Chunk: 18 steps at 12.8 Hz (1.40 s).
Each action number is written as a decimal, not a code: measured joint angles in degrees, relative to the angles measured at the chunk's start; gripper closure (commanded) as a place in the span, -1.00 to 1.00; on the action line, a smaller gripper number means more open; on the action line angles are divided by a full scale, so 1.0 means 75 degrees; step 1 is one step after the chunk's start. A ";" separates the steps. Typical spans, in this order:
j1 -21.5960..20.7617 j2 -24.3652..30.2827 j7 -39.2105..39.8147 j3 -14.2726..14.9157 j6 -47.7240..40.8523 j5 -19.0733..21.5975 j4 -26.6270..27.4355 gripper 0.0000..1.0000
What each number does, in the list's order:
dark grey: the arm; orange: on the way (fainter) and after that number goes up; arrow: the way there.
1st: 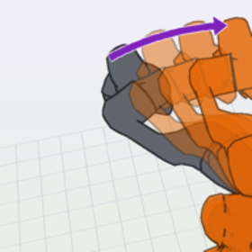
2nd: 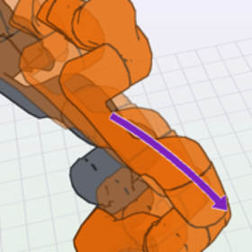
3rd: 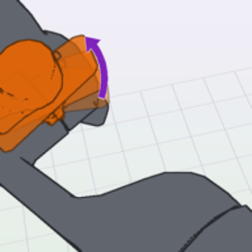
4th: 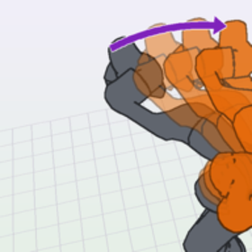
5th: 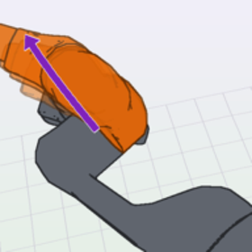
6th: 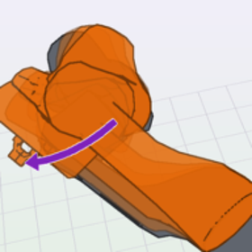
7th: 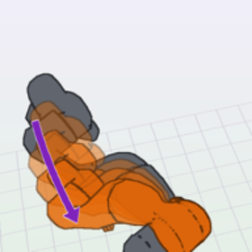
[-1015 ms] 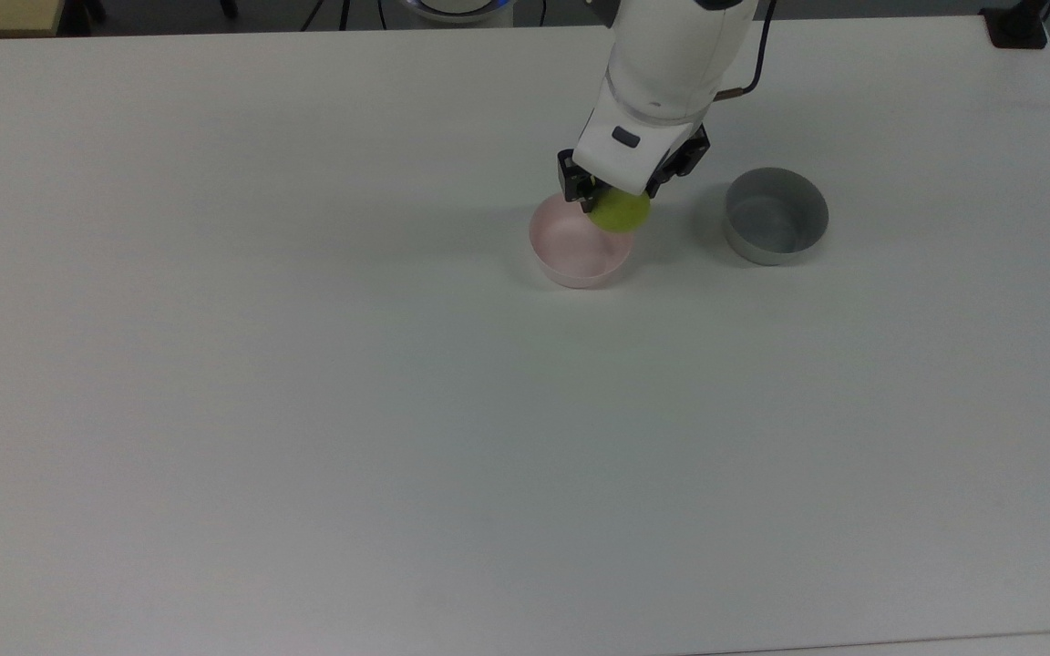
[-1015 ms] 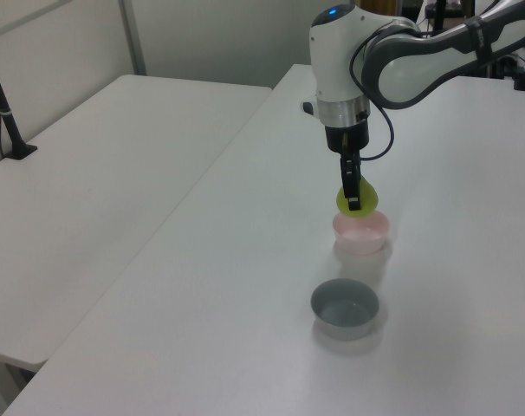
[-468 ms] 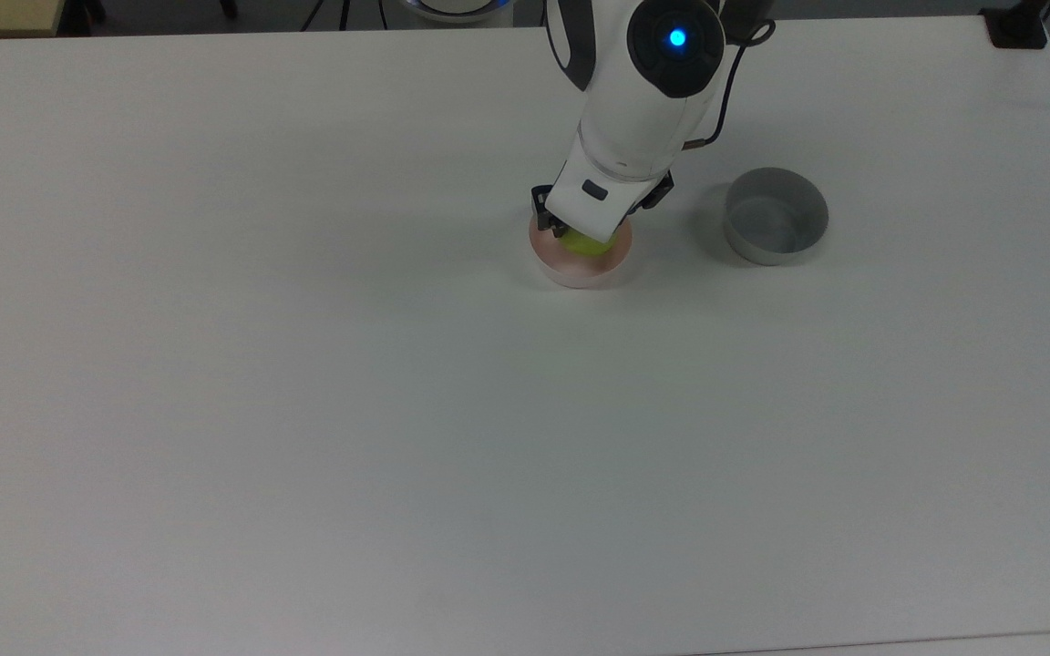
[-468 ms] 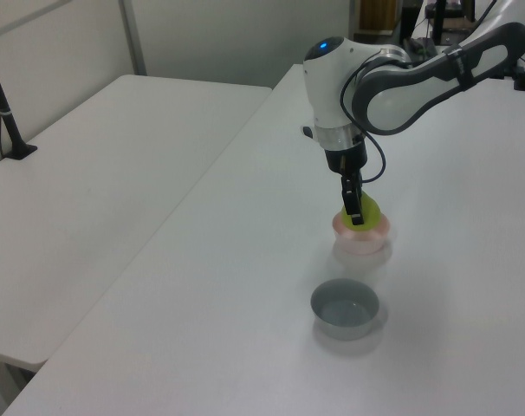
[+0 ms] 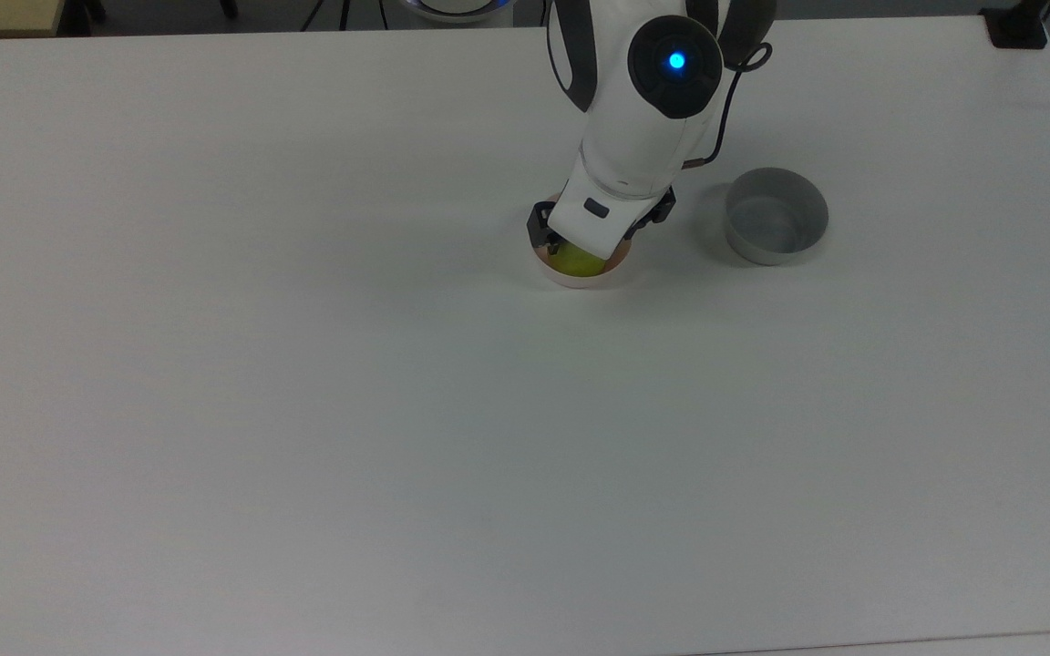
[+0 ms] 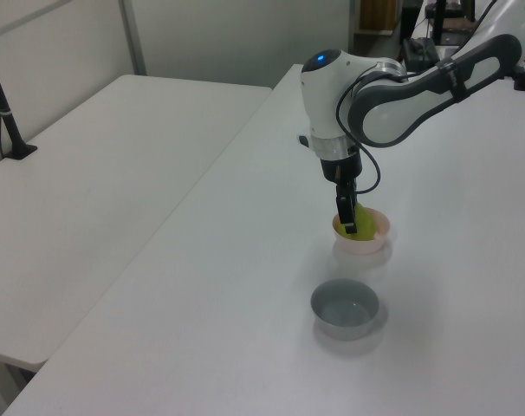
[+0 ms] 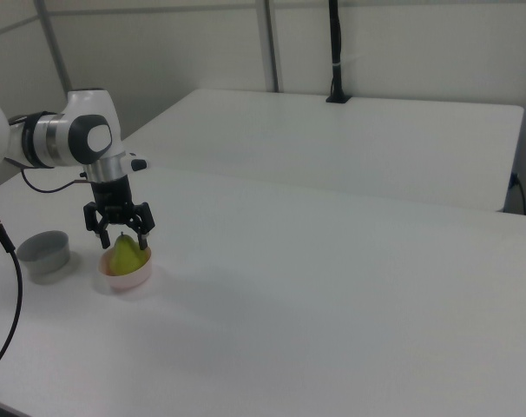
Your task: Place the pear in the bowl
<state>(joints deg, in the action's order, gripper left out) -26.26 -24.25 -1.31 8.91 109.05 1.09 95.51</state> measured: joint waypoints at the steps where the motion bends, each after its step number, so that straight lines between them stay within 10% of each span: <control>1: 0.0001 0.0000 0.0000 0.0000 0.0000 0.0000 -0.0007 -1.00; 18: 0.3526 0.2086 0.0514 -0.0794 -0.2010 -0.0689 -0.0530 -1.00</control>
